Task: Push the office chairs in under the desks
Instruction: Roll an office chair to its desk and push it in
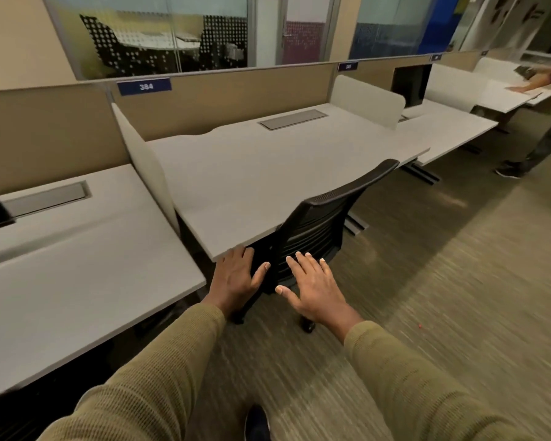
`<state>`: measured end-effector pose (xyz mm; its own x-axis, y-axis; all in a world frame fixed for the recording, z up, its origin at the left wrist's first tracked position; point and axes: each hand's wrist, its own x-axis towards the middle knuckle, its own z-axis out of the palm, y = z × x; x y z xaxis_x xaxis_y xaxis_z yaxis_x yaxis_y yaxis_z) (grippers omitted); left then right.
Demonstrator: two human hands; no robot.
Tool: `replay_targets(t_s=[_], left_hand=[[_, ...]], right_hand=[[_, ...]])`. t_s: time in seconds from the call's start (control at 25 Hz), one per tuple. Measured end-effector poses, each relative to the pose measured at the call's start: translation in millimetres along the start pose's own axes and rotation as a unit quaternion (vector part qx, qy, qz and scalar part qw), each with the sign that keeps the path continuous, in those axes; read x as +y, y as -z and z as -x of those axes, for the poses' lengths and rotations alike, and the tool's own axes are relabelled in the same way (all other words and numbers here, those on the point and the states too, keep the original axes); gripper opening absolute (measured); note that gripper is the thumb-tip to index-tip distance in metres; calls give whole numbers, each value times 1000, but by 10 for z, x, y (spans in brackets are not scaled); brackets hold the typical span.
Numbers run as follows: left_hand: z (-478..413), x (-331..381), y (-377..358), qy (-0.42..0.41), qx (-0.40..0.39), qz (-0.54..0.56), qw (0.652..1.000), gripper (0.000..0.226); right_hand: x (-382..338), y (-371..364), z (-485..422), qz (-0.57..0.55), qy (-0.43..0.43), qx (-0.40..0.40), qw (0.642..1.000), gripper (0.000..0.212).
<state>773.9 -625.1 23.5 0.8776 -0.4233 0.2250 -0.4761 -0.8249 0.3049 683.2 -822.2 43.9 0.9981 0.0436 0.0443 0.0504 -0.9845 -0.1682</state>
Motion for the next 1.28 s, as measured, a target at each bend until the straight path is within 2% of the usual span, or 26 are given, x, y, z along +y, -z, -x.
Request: replay_targets(t_s=[0.08, 0.24, 0.44, 0.6, 0.72, 0.8, 1.0, 1.16, 1.28], left_hand=[[-451, 48, -99, 11, 1, 17, 1000, 49], [-1358, 176, -187, 41, -16, 49, 998, 54], [-2249, 780, -237, 68, -18, 152, 986, 59], [-2755, 1320, -372, 47, -56, 142, 987, 62], [-3054, 1599, -501, 61, -160, 20, 985, 71], [-3145, 1739, -599, 95, -190, 1, 977, 77], [-3123, 1787, -683, 172, -100, -59, 978, 65], [-3114, 1740, -680, 231, -47, -79, 969, 57], [-3196, 1700, -745, 264, -51, -89, 959, 60]], right_hand=[[360, 137, -337, 1, -2, 7, 1000, 75], [931, 475, -1001, -24, 5, 123, 992, 48], [1499, 759, -1437, -30, 11, 164, 986, 42], [2004, 858, -1687, -39, 24, 175, 983, 45], [2446, 1014, -1877, -28, 49, 154, 986, 40], [2803, 1099, -1988, -8, 68, 136, 988, 35], [3448, 1180, -2345, 14, 80, 112, 990, 35], [3623, 1136, -2771, 17, 85, 29, 996, 45], [3732, 1070, -3144, 28, 95, -91, 991, 61]])
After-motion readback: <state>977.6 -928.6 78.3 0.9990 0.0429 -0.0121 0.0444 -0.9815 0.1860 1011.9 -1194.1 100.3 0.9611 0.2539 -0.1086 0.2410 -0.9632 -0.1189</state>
